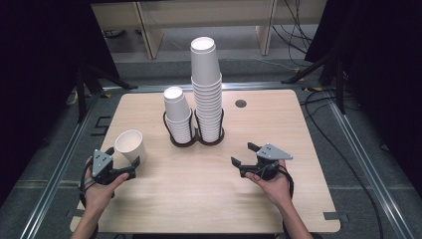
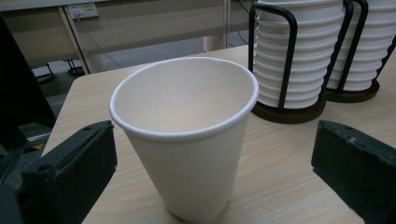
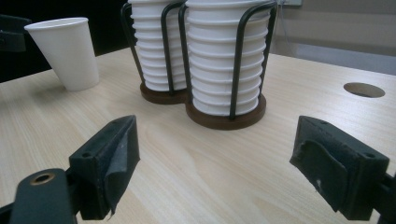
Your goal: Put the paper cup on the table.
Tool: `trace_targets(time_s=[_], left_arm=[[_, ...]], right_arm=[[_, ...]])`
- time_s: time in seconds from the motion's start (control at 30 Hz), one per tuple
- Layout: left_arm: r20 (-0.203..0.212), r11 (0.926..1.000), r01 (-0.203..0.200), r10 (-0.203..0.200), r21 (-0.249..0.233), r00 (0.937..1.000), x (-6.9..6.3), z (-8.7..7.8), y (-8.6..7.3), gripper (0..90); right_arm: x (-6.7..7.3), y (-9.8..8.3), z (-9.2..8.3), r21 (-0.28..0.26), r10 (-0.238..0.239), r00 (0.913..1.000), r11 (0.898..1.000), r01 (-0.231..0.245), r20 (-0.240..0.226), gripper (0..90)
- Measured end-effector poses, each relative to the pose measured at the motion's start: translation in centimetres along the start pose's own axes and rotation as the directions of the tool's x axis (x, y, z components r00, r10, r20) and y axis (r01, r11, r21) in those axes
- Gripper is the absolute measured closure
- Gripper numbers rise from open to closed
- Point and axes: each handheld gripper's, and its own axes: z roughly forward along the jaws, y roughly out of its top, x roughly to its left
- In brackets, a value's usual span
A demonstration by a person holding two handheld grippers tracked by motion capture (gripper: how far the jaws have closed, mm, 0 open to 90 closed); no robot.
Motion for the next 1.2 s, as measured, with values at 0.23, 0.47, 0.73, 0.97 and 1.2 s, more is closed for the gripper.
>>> trace_targets(time_s=[0.23, 0.47, 0.73, 0.97, 1.2], left_arm=[[-0.006, 1.0, 0.009, -0.009, -0.004, 0.9999, -0.4, -1.2, -0.5, 0.0], [-0.004, 0.9995, 0.032, -0.032, -0.005, 0.9995, -0.5, -2.2, -1.5, 0.0], [-0.009, 0.9988, 0.05, -0.05, -0.001, 0.9987, -0.6, -2.7, -2.4, 0.0], [-0.017, 0.9976, 0.068, -0.068, -0.012, 0.9976, -0.6, -2.9, -3.0, 0.0], [-0.019, 0.9978, 0.066, -0.066, -0.008, 0.9976, -0.7, -3.0, -3.3, 0.0]], right_arm=[[0.2, -0.1, -0.1, 0.014, 0.029, 0.9996, 0.999, -0.029, 0.0, 15.4], [0.1, 0.0, -0.1, 0.019, 0.009, 0.9999, 1.0, -0.009, -0.013, 15.4], [0.2, -0.3, 0.0, 0.016, 0.027, 0.9994, 1.0, -0.027, -0.021, 15.3], [0.3, -0.7, 0.0, 0.002, 0.027, 0.9996, 1.0, -0.027, -0.005, 15.4], [0.3, -0.8, 0.2, 0.013, 0.022, 0.9989, 1.0, -0.022, -0.042, 15.3]])
